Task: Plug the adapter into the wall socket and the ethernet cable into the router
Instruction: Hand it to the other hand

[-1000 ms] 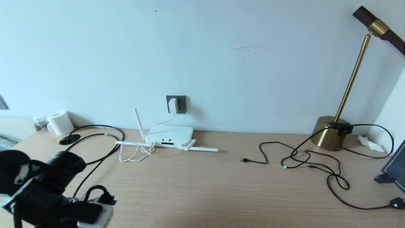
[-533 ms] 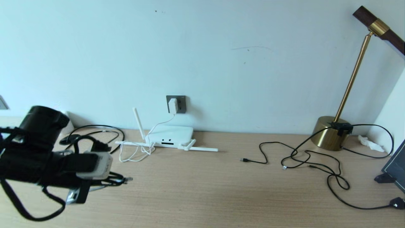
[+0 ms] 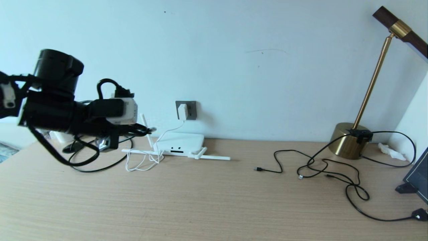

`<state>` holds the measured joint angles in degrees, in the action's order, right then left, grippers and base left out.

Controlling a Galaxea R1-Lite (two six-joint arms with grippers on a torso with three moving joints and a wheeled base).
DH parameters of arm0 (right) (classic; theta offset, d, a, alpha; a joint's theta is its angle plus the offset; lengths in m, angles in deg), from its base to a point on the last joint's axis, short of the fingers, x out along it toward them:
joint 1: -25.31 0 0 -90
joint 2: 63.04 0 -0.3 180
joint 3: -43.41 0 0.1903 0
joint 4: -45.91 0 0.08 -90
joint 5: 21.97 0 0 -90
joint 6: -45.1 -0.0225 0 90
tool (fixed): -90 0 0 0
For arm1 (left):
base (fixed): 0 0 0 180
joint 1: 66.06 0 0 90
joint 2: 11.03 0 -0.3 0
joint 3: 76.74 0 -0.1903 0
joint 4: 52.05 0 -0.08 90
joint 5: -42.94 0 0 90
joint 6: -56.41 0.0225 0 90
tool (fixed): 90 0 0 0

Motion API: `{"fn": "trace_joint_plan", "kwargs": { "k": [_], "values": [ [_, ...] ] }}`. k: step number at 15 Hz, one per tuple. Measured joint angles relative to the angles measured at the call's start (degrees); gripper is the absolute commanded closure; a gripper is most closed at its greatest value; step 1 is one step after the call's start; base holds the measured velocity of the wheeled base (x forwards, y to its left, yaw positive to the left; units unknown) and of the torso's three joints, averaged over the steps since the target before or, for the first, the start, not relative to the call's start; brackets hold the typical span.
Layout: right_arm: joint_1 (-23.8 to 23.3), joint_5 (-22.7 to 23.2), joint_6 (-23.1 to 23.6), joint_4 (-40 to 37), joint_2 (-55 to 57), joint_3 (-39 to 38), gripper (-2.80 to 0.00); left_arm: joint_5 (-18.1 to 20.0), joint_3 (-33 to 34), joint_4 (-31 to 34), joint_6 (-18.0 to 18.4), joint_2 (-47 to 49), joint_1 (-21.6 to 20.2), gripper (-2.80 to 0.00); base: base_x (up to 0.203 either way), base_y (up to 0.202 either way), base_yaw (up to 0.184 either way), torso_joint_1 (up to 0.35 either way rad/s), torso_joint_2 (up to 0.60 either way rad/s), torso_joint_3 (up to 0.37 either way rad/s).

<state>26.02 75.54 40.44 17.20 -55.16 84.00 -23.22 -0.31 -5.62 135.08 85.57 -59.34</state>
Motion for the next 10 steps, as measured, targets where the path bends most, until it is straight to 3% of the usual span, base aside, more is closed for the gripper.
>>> {"fn": "trace_joint_plan", "kwargs": {
  "k": [3,5,6,8,10],
  "values": [
    [0.5,14.2,-9.5,-5.1,15.4,11.0,0.0,-2.0,-2.3,-2.1,-2.1,1.5,4.0,0.0,0.0,0.0,0.0,0.0,0.0,0.0],
    [0.8,25.2,-12.9,-4.5,26.9,15.8,0.0,-3.2,-2.6,-2.1,-2.5,1.5,7.4,0.0,0.0,0.0,0.0,0.0,0.0,0.0],
    [1.1,29.4,-13.7,-2.9,31.9,17.2,-2.8,-4.4,-2.8,-2.0,-2.8,1.4,9.1,0.0,0.0,0.0,0.0,0.0,0.0,0.0],
    [3.2,35.3,-15.0,2.1,41.9,19.4,-2.8,-5.7,-2.8,-2.1,-4.2,0.9,13.2,0.0,0.0,0.0,0.0,0.0,0.0,0.0],
    [7.7,37.5,-16.4,6.4,49.8,21.5,-2.8,-7.4,-2.7,-2.3,-5.6,0.7,17.6,0.0,0.0,0.0,0.0,0.0,0.0,0.0]
  ]
}}
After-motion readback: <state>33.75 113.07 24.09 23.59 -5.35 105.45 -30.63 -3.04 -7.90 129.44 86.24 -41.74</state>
